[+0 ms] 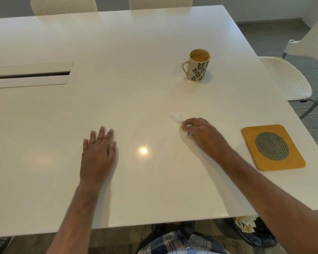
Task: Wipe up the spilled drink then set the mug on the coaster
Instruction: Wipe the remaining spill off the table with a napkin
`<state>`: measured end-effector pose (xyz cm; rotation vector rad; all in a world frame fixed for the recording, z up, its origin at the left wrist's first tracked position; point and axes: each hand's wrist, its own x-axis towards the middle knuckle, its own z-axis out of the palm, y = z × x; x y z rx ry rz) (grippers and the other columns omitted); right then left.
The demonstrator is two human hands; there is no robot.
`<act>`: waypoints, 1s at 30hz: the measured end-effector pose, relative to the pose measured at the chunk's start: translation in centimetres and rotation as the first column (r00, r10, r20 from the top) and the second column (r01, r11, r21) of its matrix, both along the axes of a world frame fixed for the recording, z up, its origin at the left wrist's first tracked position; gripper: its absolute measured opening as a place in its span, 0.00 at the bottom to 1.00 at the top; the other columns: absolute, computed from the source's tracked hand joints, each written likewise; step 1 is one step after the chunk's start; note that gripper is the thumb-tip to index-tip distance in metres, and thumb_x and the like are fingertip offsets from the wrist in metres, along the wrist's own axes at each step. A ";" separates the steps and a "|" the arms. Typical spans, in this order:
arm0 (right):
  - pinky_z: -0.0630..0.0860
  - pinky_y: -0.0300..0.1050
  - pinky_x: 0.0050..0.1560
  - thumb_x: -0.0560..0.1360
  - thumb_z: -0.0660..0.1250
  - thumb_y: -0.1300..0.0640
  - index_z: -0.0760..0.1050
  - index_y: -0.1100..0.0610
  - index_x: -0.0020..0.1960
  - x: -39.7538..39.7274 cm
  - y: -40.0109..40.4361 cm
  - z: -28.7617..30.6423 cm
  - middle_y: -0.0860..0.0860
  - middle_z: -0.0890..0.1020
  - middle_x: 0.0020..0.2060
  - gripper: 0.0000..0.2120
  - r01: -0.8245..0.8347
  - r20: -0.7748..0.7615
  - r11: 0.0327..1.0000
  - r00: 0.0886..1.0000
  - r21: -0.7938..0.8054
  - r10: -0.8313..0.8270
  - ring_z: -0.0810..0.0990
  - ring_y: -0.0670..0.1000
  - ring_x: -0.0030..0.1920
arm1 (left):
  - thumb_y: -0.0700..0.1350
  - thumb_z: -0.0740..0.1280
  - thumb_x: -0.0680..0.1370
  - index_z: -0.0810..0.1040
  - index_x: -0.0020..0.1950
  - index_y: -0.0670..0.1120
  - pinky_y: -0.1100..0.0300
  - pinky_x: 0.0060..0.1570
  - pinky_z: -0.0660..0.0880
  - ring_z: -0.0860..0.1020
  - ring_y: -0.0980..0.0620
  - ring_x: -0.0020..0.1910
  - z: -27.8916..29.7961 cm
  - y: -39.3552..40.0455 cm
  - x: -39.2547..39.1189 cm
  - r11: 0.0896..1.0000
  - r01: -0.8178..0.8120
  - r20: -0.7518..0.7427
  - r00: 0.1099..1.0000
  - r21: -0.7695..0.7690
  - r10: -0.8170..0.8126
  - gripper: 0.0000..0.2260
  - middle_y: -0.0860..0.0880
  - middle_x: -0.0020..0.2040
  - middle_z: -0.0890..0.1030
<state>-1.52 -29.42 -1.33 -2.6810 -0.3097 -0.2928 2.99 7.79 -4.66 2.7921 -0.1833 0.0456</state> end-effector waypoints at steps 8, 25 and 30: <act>0.71 0.35 0.71 0.82 0.64 0.56 0.79 0.52 0.68 -7.6 4.0 0.1 0.47 0.79 0.68 0.16 -0.440 -0.150 0.897 0.885 0.036 0.440 0.75 0.44 0.68 | 0.51 0.58 0.87 0.65 0.83 0.57 0.43 0.83 0.52 0.56 0.45 0.85 0.2 -0.1 0.0 1.000 -0.002 0.007 1.000 -0.008 0.002 0.22 0.51 0.85 0.61; 0.75 0.47 0.60 0.77 0.70 0.68 0.86 0.58 0.55 6.4 -2.6 0.3 0.51 0.85 0.58 0.11 0.090 0.003 0.996 0.996 -0.025 -0.090 0.81 0.57 0.57 | 0.52 0.58 0.87 0.64 0.83 0.57 0.44 0.83 0.52 0.56 0.46 0.85 0.0 -0.1 0.0 1.000 -0.009 0.008 1.000 -0.002 0.009 0.23 0.52 0.85 0.61; 0.74 0.40 0.60 0.78 0.70 0.60 0.86 0.53 0.53 3.3 4.7 0.0 0.40 0.84 0.55 0.08 -0.186 -0.104 0.973 0.974 0.133 0.200 0.79 0.42 0.57 | 0.55 0.54 0.87 0.64 0.83 0.58 0.45 0.83 0.52 0.56 0.47 0.85 0.1 -0.1 0.0 1.000 -0.009 0.008 1.000 0.000 0.009 0.23 0.53 0.85 0.60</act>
